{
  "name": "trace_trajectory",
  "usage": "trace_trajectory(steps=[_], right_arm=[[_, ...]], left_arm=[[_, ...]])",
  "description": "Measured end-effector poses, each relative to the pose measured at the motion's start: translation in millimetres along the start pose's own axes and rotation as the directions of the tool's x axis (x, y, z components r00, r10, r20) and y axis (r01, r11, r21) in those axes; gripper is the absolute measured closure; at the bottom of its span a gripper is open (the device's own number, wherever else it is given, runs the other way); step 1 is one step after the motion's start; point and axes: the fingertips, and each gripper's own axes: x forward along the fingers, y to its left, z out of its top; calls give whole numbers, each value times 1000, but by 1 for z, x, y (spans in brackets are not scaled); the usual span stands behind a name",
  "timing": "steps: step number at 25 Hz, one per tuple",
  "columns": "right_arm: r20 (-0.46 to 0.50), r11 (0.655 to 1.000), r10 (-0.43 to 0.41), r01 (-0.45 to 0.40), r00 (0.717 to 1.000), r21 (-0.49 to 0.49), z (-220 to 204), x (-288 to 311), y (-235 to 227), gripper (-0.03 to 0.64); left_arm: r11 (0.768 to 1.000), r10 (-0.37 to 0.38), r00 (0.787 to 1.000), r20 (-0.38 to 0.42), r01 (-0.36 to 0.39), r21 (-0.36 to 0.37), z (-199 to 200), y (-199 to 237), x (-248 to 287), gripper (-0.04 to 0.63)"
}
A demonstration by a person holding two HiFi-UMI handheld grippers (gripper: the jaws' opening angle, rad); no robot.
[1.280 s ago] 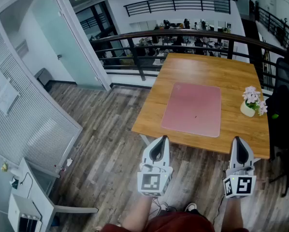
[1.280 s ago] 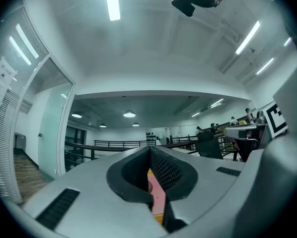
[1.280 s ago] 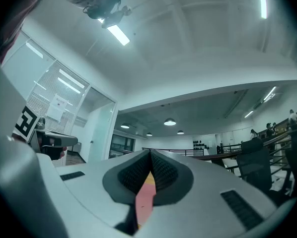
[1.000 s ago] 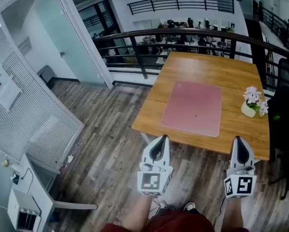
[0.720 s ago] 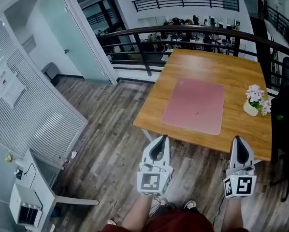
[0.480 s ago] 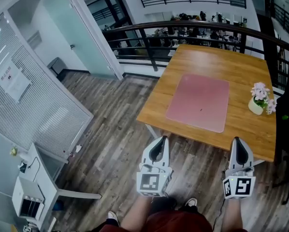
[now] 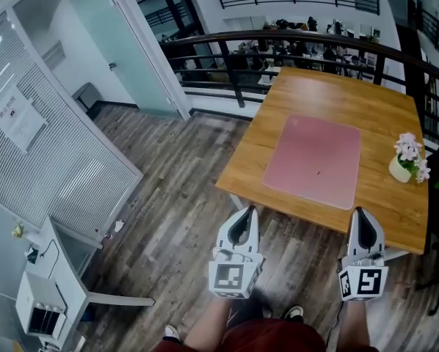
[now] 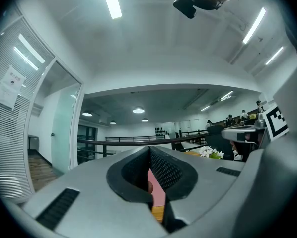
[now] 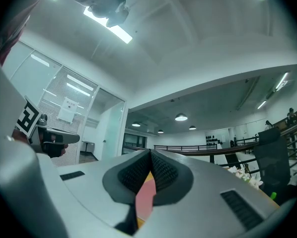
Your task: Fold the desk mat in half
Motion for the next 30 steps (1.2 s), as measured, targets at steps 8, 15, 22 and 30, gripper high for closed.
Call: trace_trajectory(steps=[8, 15, 22, 30], right_arm=[[-14, 1000, 9, -10, 1000, -27, -7, 98, 85, 609], [-48, 999, 8, -9, 999, -34, -19, 186, 162, 609], [-69, 1000, -18, 17, 997, -17, -32, 251, 233, 609], [-91, 999, -39, 36, 995, -38, -54, 294, 270, 609]], left_arm=[[1000, -9, 999, 32, 9, -12, -7, 121, 36, 577], [999, -5, 999, 38, 6, -31, -14, 235, 67, 577], [999, -28, 999, 45, 30, -28, -21, 332, 83, 577], [998, -50, 998, 38, 51, -40, -40, 386, 109, 577]])
